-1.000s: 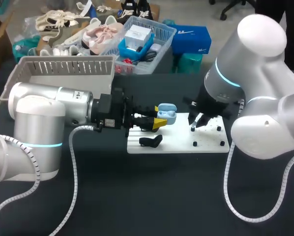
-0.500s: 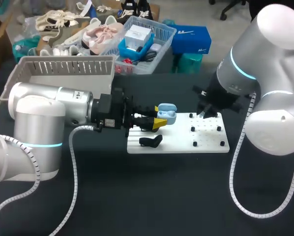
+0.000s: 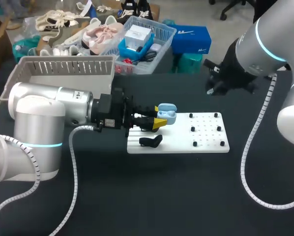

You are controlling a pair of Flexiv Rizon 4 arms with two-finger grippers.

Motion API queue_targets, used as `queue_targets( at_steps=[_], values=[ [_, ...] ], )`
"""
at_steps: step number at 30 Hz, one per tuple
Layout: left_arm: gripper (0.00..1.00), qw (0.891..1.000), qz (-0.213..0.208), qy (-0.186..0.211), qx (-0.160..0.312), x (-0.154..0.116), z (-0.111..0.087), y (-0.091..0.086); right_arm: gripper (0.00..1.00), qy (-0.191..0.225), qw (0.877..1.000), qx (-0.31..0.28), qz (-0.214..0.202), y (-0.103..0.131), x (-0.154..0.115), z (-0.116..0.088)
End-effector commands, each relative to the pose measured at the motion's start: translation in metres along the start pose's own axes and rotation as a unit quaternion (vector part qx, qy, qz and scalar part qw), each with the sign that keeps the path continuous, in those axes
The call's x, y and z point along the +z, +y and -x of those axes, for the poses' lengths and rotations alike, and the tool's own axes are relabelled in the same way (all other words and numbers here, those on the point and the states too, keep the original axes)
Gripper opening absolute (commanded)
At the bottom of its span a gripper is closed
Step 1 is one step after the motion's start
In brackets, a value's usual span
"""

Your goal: Pick up each earbud case from the left stands, insert the matching earbuds, close the lid, and place the case in the box.

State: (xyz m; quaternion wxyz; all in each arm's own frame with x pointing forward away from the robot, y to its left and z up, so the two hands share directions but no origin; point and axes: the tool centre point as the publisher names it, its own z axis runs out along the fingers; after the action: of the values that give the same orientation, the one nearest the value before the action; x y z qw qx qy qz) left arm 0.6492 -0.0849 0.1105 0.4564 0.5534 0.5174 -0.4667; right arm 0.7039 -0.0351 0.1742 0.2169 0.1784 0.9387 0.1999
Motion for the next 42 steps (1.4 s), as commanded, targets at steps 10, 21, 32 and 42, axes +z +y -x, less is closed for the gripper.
queue_targets(
  at_steps=[10, 21, 32, 42],
  values=[
    [0.0, 1.0, 0.001, 0.0, 0.0, 0.001, 0.0, 0.0, 0.0, 0.018, 0.998, -0.061, 0.027, 0.051, -0.076, -0.046],
    [0.0, 1.0, 0.001, 0.0, 0.0, 0.001, 0.0, 0.0, 0.0, 0.117, 0.986, -0.109, 0.04, 0.081, -0.068, -0.082],
    [0.0, 1.0, 0.001, 0.0, 0.0, 0.001, 0.0, 0.0, 0.0, 0.143, 0.983, -0.112, 0.041, 0.084, -0.068, -0.093],
    [0.0, 1.0, 0.001, 0.0, 0.0, 0.001, 0.0, 0.0, 0.0, 0.143, 0.983, -0.112, 0.041, 0.084, -0.068, -0.093]
  ],
)
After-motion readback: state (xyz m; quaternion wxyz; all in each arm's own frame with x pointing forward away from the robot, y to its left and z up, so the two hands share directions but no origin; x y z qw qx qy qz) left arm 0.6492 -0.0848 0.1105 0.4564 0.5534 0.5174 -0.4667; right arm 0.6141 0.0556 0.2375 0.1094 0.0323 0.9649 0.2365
